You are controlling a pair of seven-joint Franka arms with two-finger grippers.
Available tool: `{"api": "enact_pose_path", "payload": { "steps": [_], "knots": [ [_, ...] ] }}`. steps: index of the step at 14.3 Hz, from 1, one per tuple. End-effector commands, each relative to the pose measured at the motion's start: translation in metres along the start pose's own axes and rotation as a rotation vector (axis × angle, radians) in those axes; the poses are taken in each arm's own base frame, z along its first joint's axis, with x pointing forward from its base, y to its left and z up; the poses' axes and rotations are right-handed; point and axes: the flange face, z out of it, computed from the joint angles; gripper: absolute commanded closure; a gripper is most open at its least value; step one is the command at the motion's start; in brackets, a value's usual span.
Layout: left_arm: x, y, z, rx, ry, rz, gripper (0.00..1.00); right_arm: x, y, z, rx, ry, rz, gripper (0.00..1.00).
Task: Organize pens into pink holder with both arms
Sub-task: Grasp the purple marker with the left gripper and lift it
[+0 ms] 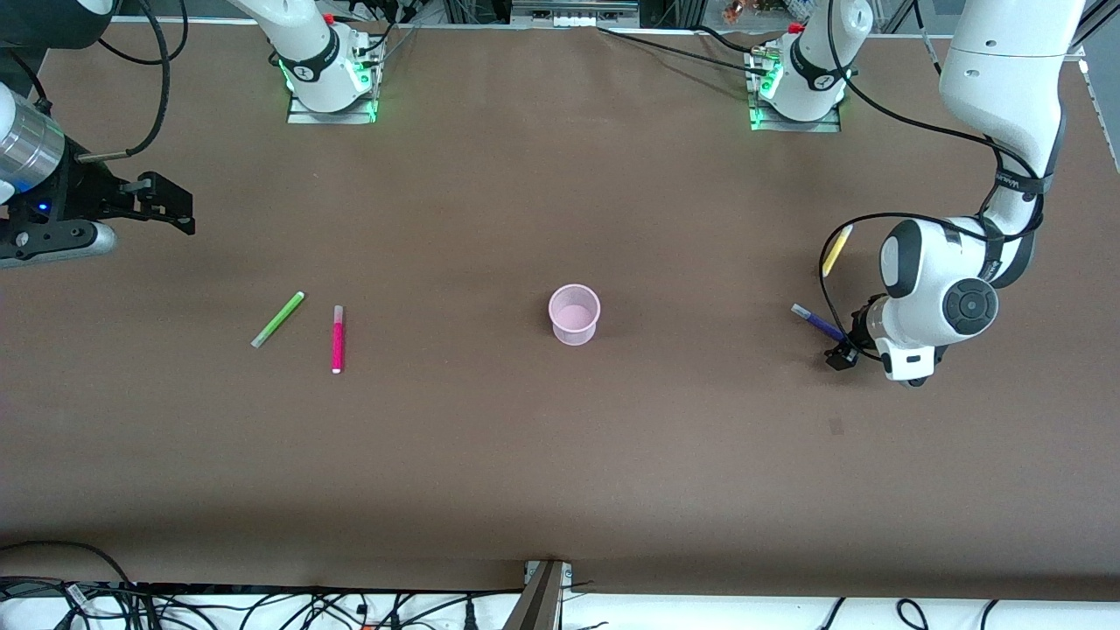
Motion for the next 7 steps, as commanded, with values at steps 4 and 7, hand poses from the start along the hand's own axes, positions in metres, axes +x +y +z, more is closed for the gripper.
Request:
{"api": "enact_pose_path", "payload": {
  "steps": [4,7],
  "knots": [
    [0.003,-0.012,0.011,0.02,0.001,0.061,0.23,-0.002,-0.007,-0.003,0.005,-0.001,-0.011,0.0],
    [0.003,-0.016,0.018,0.021,0.0,0.061,0.27,0.001,-0.01,-0.003,0.006,0.007,-0.02,0.0]
  ]
}}
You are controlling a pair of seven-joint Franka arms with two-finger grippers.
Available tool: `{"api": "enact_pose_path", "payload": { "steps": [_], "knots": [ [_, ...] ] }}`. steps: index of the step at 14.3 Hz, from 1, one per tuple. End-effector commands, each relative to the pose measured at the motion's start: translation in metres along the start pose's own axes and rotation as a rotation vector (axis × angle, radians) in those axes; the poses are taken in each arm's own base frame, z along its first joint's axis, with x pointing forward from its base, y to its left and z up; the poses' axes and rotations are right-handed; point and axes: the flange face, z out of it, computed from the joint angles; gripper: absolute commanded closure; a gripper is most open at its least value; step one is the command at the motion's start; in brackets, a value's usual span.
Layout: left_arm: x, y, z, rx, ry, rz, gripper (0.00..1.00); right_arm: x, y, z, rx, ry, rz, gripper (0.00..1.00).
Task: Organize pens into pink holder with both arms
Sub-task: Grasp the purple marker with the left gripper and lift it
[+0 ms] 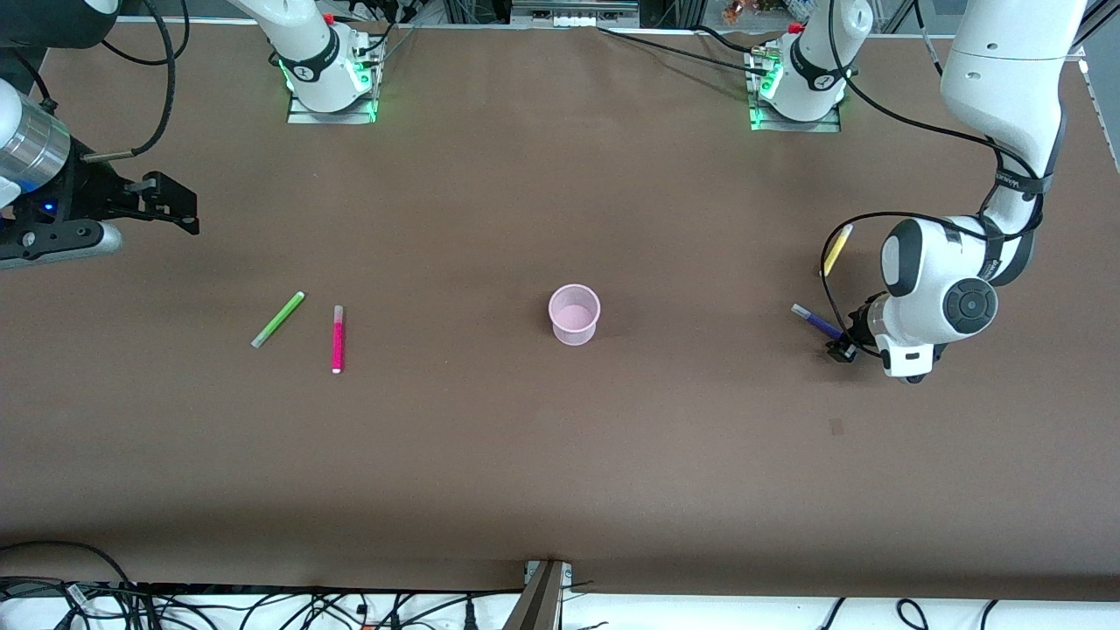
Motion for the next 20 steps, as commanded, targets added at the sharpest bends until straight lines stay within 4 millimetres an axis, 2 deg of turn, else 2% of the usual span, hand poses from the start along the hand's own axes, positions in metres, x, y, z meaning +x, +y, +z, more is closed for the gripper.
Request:
{"api": "enact_pose_path", "payload": {
  "steps": [1,2,5,10,14,15,18,20],
  "knots": [
    [0.003,-0.008,0.007,-0.004,0.019,0.049,0.31,0.0,-0.006,-0.002,0.006,0.005,-0.018,0.0],
    [0.006,-0.01,0.007,-0.015,0.027,0.049,0.34,0.0,-0.006,-0.003,0.006,0.006,-0.019,0.0],
    [0.007,-0.009,0.011,-0.037,0.045,0.047,0.35,0.002,-0.004,0.0,-0.007,0.002,-0.021,0.0],
    [0.005,-0.003,0.017,-0.042,0.051,0.055,0.48,0.006,-0.002,0.001,-0.009,0.014,-0.013,0.0],
    [0.004,-0.001,0.016,-0.044,0.052,0.059,0.89,0.007,-0.004,0.003,0.001,0.015,-0.01,0.0],
    [0.004,-0.001,0.011,-0.047,0.055,0.06,1.0,0.008,-0.004,0.006,0.004,0.009,-0.012,0.0],
    [-0.004,0.014,-0.015,-0.079,0.069,0.085,1.0,0.011,-0.005,0.011,0.004,0.002,-0.017,0.0],
    [-0.016,0.035,-0.059,-0.089,0.063,0.121,1.0,0.014,-0.005,0.013,0.004,0.009,-0.017,0.0]
  ]
}}
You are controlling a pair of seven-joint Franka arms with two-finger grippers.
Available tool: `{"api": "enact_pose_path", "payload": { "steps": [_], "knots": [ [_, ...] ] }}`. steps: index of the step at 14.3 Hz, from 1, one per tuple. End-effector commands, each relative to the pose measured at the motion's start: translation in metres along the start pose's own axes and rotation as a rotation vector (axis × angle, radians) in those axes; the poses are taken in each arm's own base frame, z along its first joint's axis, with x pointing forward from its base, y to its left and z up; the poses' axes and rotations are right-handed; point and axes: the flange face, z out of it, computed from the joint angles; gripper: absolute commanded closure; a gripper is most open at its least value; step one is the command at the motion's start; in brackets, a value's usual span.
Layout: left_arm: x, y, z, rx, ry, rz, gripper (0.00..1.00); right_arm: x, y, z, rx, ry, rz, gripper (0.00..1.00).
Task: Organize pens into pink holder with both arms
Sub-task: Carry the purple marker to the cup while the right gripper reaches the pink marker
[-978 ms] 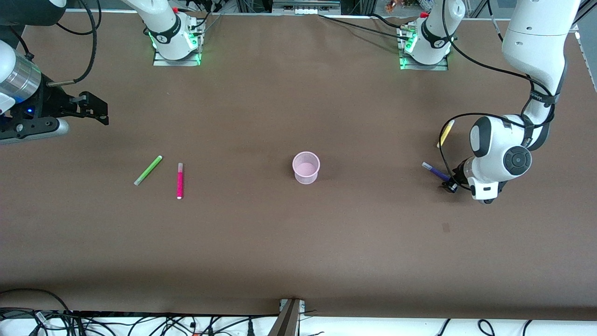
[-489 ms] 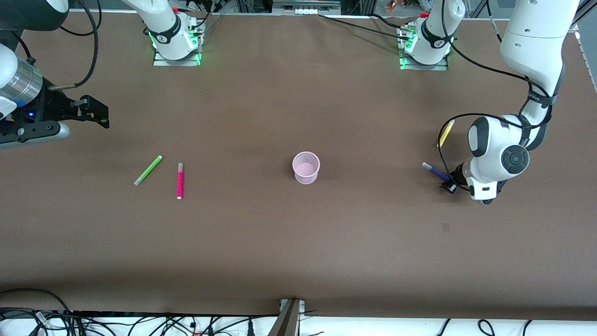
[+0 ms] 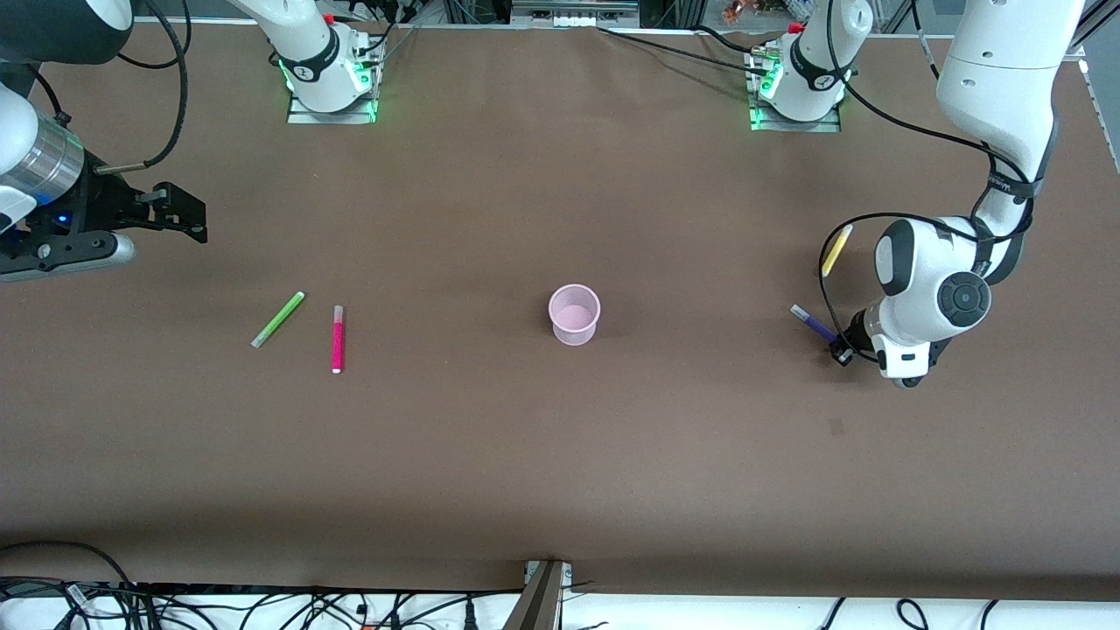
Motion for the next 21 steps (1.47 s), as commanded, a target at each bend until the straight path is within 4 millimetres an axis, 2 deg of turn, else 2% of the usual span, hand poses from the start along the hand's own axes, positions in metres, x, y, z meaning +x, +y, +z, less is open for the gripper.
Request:
{"api": "enact_pose_path", "payload": {
  "steps": [1,2,4,7,9,10,12,13,14,17,19,21],
  "knots": [
    [-0.017,0.037,-0.075,-0.009,-0.006,0.077,1.0,0.007,-0.003,0.003,0.006,0.021,-0.013,0.0],
    [-0.026,0.052,-0.105,-0.02,-0.01,0.097,1.0,0.013,-0.005,0.015,0.005,0.003,-0.016,0.0],
    [-0.052,0.068,-0.159,-0.071,0.017,0.114,1.0,0.029,-0.023,0.047,0.002,-0.048,-0.044,0.0],
    [-0.102,0.103,-0.194,-0.171,0.047,0.094,1.0,0.035,-0.026,0.063,0.0,-0.07,-0.049,0.0],
    [-0.145,0.133,-0.207,-0.254,0.098,0.035,1.0,0.038,-0.025,0.075,0.003,-0.093,-0.068,0.0],
    [-0.165,0.144,-0.21,-0.269,0.14,0.019,1.0,0.039,-0.025,0.091,0.007,-0.114,-0.074,0.0],
    [-0.22,0.17,-0.203,-0.275,0.219,0.001,1.0,0.039,-0.027,0.135,0.061,-0.11,-0.057,0.0],
    [-0.243,0.181,-0.192,-0.267,0.257,-0.011,1.0,0.038,-0.027,0.152,0.066,-0.102,-0.053,0.0],
    [-0.264,0.197,-0.192,-0.29,0.289,-0.034,1.0,0.038,-0.029,0.166,0.066,-0.09,-0.05,0.0],
    [-0.316,0.23,-0.167,-0.299,0.323,-0.03,1.0,0.046,-0.034,0.231,0.052,-0.043,-0.043,0.0],
    [-0.341,0.24,-0.141,-0.288,0.369,0.004,1.0,0.059,-0.043,0.275,0.04,-0.03,-0.049,0.0],
    [-0.366,0.245,-0.127,-0.299,0.428,0.034,1.0,0.057,-0.043,0.304,0.036,-0.039,-0.05,0.0]
  ]
}}
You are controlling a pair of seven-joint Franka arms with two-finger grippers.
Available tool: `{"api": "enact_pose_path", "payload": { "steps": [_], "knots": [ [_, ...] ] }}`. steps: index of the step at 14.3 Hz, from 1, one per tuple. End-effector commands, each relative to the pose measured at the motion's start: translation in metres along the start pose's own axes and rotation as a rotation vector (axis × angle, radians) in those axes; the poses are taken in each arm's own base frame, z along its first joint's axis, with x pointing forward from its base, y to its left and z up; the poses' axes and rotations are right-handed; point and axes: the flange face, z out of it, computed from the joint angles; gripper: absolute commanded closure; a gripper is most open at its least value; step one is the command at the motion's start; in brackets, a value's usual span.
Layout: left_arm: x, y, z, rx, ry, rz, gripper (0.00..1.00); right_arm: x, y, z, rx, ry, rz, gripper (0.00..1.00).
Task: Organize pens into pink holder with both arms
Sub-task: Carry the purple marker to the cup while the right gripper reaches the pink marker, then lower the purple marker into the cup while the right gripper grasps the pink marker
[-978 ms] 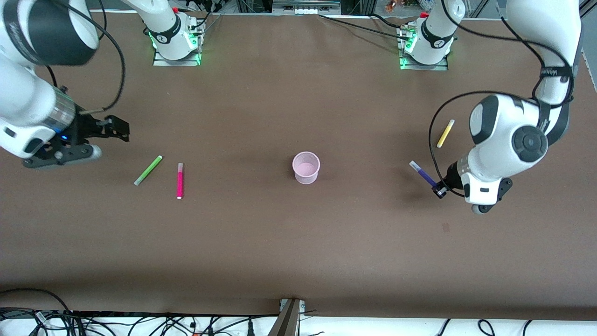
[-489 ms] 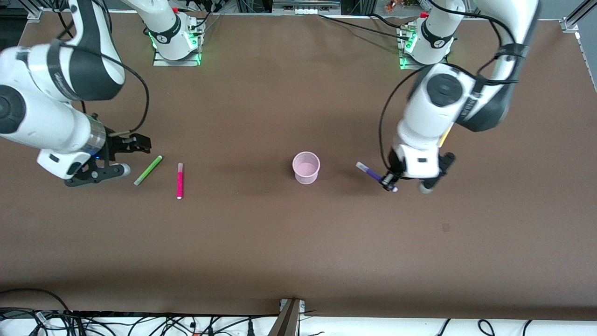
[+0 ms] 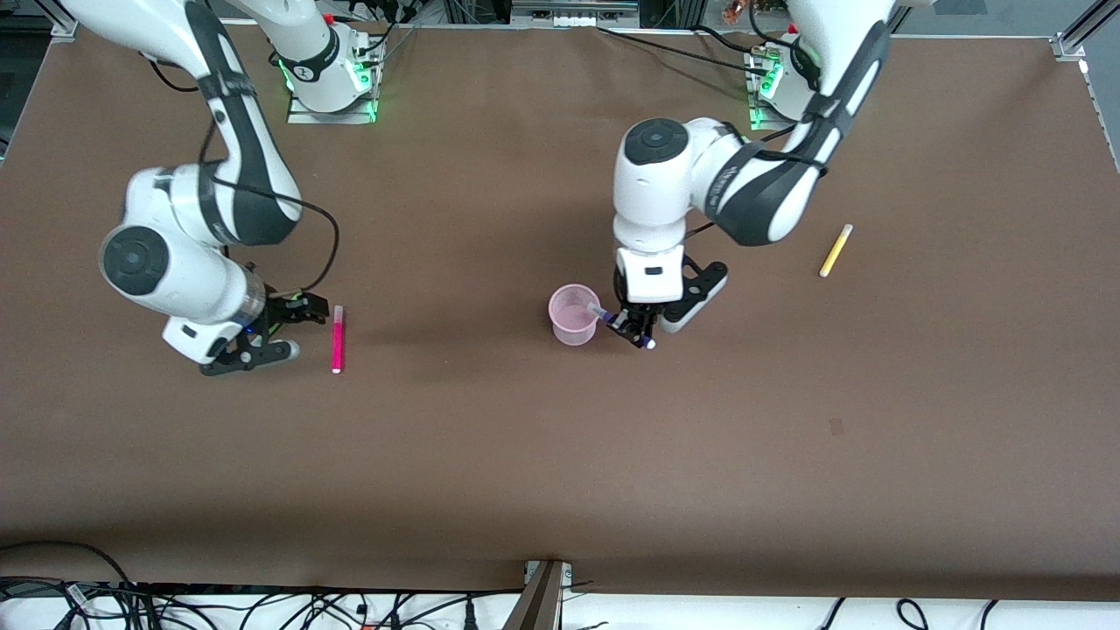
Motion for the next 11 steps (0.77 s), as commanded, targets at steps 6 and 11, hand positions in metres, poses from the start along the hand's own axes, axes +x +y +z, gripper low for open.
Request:
{"api": "enact_pose_path", "payload": {
  "steps": [6,11],
  "knots": [
    [-0.043,0.02,-0.004,0.009,0.184,0.066,1.0,-0.011,-0.009,0.07,0.041,0.044,0.021,0.14],
    [-0.078,0.014,0.013,0.028,0.245,0.079,1.0,-0.019,-0.007,0.1,0.026,0.076,0.024,0.24]
  ]
}}
